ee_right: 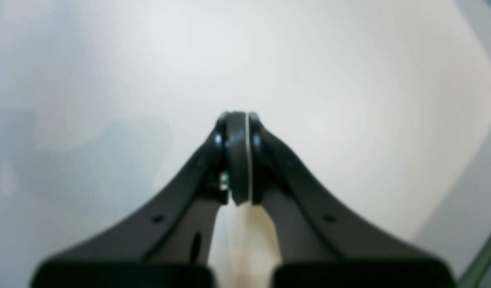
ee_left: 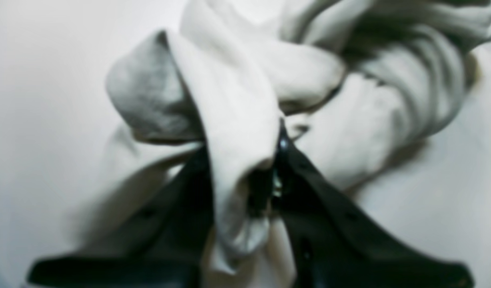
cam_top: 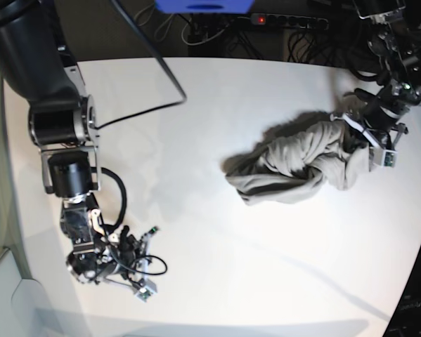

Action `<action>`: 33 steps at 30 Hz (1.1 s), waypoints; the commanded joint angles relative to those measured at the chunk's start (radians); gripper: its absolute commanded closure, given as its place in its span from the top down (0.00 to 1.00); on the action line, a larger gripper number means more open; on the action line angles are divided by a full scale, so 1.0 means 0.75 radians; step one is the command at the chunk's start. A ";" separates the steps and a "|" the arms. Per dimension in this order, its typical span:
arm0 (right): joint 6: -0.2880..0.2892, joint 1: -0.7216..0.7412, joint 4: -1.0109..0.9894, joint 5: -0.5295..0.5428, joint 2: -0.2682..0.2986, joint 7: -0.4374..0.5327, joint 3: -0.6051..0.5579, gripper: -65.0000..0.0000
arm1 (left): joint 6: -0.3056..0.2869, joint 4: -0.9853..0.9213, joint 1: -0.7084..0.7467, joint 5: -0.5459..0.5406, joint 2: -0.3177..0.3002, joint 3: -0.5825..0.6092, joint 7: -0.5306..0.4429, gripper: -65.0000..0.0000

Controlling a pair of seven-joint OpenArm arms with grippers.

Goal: Layout the t-shirt on the table in an organized manner, then fold the t-shirt properly

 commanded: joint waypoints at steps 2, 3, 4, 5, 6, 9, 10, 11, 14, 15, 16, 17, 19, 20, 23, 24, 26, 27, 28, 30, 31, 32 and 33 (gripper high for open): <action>0.004 0.054 0.028 0.009 0.006 -0.023 0.008 0.00 | -0.001 0.037 -0.012 -0.014 -0.013 -0.004 -0.025 0.01; 0.004 0.050 0.046 0.009 -0.008 -0.043 0.008 0.00 | -0.001 0.037 -0.014 -0.018 -0.011 -0.004 -0.021 0.01; 0.004 0.017 0.093 0.009 -0.025 -0.068 0.008 0.00 | -0.001 0.045 -0.014 -0.020 -0.011 -0.004 -0.021 0.01; 0.004 -0.026 0.171 0.009 -0.031 -0.103 0.006 0.00 | -0.001 0.057 -0.016 -0.020 -0.011 -0.004 -0.019 0.01; 0.004 -0.061 0.255 0.009 -0.029 -0.129 0.002 0.00 | 0.001 0.063 -0.018 -0.020 -0.011 -0.004 -0.019 0.01; 0.004 -0.200 0.553 0.007 -0.043 -0.193 -0.015 0.02 | 0.003 0.069 -0.059 -0.016 -0.011 -0.004 -0.017 0.01; 0.004 -0.239 0.645 0.007 -0.059 -0.207 -0.047 0.06 | 0.005 0.069 -0.073 -0.010 -0.009 -0.004 -0.017 0.01; 0.004 -0.273 0.721 0.007 -0.065 -0.221 -0.082 0.11 | 0.005 0.061 -0.086 -0.010 -0.009 -0.004 -0.017 0.01; 0.004 -0.370 0.899 0.007 -0.068 -0.250 -0.178 0.31 | 0.007 0.057 -0.131 -0.008 -0.009 -0.002 -0.015 0.01; 0.004 -0.398 0.940 0.007 -0.068 -0.244 -0.207 0.37 | 0.007 0.055 -0.145 -0.006 -0.009 0.000 -0.015 0.01; 0.004 -0.421 0.971 0.007 -0.068 -0.242 -0.232 0.42 | 0.009 0.055 -0.161 -0.006 -0.009 0.009 -0.015 0.01; 0.004 -0.443 0.997 0.007 -0.070 -0.242 -0.258 0.46 | 0.011 0.055 -0.180 -0.006 -0.013 0.031 -0.015 0.01; 0.004 -0.474 1.028 0.007 -0.076 -0.244 -0.293 0.49 | 0.011 0.055 -0.198 -0.006 -0.019 0.068 -0.015 0.01; 0.004 -0.486 1.036 0.007 -0.078 -0.246 -0.307 0.49 | 0.011 0.055 -0.209 -0.006 -0.019 0.084 -0.015 0.01; 0.004 -0.519 1.034 0.005 -0.106 -0.248 -0.348 0.49 | 0.011 0.055 -0.241 -0.006 -0.019 0.117 -0.015 0.01; 0.004 -0.531 1.034 0.005 -0.117 -0.244 -0.350 0.49 | 0.011 0.055 -0.243 -0.006 -0.017 0.129 -0.015 0.01; 0.004 -0.554 1.038 0.005 -0.125 -0.244 -0.360 0.49 | 0.011 0.057 -0.256 -0.006 -0.013 0.156 -0.015 0.01; 0.004 -0.562 1.040 0.005 -0.129 -0.248 -0.369 0.49 | 0.011 0.057 -0.258 -0.006 -0.011 0.162 -0.015 0.01; 0.004 -0.568 1.040 0.005 -0.141 -0.250 -0.387 0.49 | 0.013 0.057 -0.258 -0.006 -0.011 0.168 -0.015 0.01; 0.004 -0.587 1.040 0.005 -0.151 -0.252 -0.410 0.49 | 0.013 0.057 -0.260 -0.008 -0.007 0.168 -0.015 0.01; 0.004 -0.597 1.042 0.005 -0.153 -0.252 -0.420 0.49 | 0.013 0.057 -0.262 -0.016 -0.001 0.168 -0.017 0.01; 0.004 -0.607 1.053 0.005 -0.153 -0.252 -0.436 0.49 | 0.013 0.059 -0.268 -0.016 0.013 0.168 -0.017 0.01; 0.004 -0.617 1.063 0.005 -0.153 -0.252 -0.452 0.49 | 0.013 0.061 -0.278 -0.008 0.024 0.168 -0.017 0.01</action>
